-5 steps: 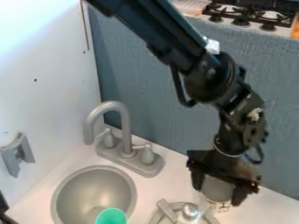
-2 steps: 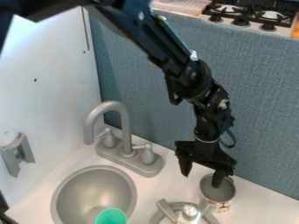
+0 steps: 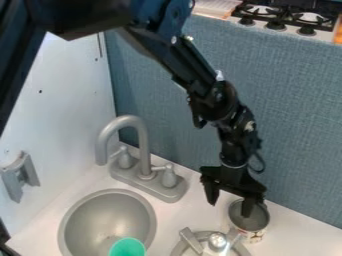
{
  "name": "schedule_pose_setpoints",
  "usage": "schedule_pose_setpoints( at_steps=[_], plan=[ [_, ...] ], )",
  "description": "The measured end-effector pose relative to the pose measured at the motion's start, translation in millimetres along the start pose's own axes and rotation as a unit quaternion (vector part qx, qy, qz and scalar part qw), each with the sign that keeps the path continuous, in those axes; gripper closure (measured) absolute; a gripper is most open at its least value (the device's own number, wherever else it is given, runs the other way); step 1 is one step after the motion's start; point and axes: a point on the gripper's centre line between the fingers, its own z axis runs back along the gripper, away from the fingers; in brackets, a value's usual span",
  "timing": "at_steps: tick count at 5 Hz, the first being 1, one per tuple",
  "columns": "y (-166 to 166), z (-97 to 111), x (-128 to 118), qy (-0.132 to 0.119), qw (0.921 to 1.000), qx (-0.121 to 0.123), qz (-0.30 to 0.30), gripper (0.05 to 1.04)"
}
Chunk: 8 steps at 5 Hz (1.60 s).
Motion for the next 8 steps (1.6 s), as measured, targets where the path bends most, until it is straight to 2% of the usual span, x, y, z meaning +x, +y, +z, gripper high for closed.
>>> schedule_pose_setpoints(
  at_steps=[2,3,6,7,8],
  plan=[
    [10,-16,7,0.006,0.9999,-0.011,-0.003,0.083],
    [11,-22,9,0.008,0.9995,-0.030,-0.002,0.083],
    [-20,-30,21,-0.038,0.9912,-0.125,-0.021,0.083],
    [-37,-31,21,-0.041,0.9880,-0.147,-0.023,0.083],
    [-83,-29,13,-0.021,0.9818,-0.182,-0.049,0.083]
  ],
)
